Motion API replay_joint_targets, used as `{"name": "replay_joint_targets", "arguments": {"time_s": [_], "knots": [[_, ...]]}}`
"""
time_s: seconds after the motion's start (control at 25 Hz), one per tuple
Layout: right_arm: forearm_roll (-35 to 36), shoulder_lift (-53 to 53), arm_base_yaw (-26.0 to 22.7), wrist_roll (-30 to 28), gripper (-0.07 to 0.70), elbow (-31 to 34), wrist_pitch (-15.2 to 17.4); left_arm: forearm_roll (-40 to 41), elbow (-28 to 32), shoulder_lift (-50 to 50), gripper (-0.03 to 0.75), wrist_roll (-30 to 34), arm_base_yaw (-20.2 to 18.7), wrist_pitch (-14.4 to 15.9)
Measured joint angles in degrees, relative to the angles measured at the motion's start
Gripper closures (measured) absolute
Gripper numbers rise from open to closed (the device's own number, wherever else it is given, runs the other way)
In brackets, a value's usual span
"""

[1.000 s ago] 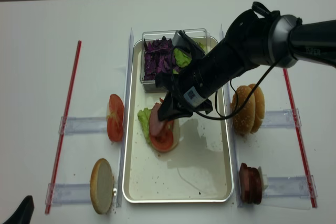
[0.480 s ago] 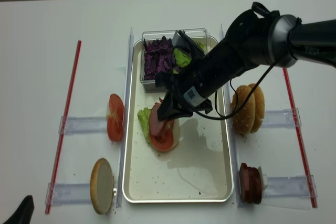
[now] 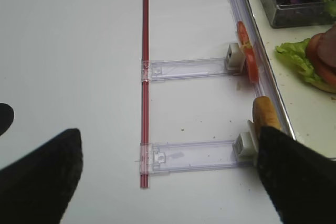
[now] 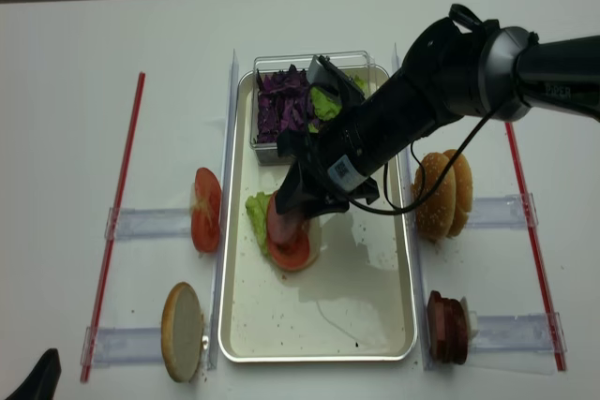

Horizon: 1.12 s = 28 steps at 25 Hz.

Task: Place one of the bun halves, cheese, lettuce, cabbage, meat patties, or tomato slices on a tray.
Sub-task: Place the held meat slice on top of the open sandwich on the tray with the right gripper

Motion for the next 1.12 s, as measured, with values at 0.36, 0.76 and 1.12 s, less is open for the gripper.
{"name": "replay_joint_targets", "arguments": {"time_s": [0.36,0.76,1.12], "knots": [[-1.37,0.00,0.00,0.10,0.323,0.00,-0.11,0.00,0.00,0.00,0.097,0.00,0.00,0.00],[-3.41,0.00,-2.21,0.56,0.323,0.00,0.08,0.00,0.00,0.00,0.097,0.00,0.00,0.00],[-4.38,-0.56,-4.69,0.64,0.322,0.00,1.35,0.00,0.00,0.00,0.097,0.00,0.00,0.00]]}}
